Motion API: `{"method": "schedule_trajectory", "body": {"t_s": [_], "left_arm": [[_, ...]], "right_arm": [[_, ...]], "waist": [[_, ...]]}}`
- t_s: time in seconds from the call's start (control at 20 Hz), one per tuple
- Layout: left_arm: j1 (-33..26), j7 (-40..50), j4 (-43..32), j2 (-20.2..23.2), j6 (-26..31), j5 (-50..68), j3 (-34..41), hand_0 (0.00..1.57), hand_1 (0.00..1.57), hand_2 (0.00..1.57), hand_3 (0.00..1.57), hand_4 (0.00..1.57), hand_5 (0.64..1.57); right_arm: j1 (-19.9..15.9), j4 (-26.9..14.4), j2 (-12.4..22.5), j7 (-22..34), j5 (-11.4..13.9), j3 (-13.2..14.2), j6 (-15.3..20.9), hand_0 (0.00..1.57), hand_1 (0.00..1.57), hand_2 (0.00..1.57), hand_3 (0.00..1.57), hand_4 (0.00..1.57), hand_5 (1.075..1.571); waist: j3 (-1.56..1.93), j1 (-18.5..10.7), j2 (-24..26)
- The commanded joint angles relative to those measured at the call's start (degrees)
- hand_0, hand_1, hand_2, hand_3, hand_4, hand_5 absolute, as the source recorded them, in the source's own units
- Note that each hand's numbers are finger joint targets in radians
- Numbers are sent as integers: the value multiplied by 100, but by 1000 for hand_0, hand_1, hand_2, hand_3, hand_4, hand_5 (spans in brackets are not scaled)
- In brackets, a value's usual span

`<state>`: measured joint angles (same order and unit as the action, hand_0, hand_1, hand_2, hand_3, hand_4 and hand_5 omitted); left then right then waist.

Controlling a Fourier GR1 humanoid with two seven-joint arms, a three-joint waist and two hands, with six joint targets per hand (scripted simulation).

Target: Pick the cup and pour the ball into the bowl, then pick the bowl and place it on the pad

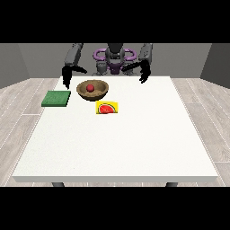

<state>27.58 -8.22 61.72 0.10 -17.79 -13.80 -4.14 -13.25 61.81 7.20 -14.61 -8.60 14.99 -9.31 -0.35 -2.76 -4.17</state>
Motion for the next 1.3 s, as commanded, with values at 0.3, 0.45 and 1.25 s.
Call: {"method": "schedule_trajectory", "body": {"t_s": [0.3, 0.45, 1.25], "left_arm": [[-505, -393, 567, 594, 1347, 863, 408, 0, 0, 0, 0, 0, 1565], [-700, -623, 503, 642, 1317, 891, 622, 0, 0, 0, 0, 0, 1564], [-431, -556, 1311, 741, 1511, 878, 554, 0, 0, 0, 0, 80, 1571]], "right_arm": [[-254, -923, -315, -542, 124, 45, 667, 0, 0, 0, 0, 257, 1567], [-413, -1184, -317, -633, 180, -196, 646, 0, 0, 0, 0, 244, 1566], [-703, -3041, -90, -1124, 106, 323, 1503, 1453, 1453, 1571, 0, 468, 1512]], "waist": [[38, -357, 34], [36, -37, 84], [43, -533, -838]]}}
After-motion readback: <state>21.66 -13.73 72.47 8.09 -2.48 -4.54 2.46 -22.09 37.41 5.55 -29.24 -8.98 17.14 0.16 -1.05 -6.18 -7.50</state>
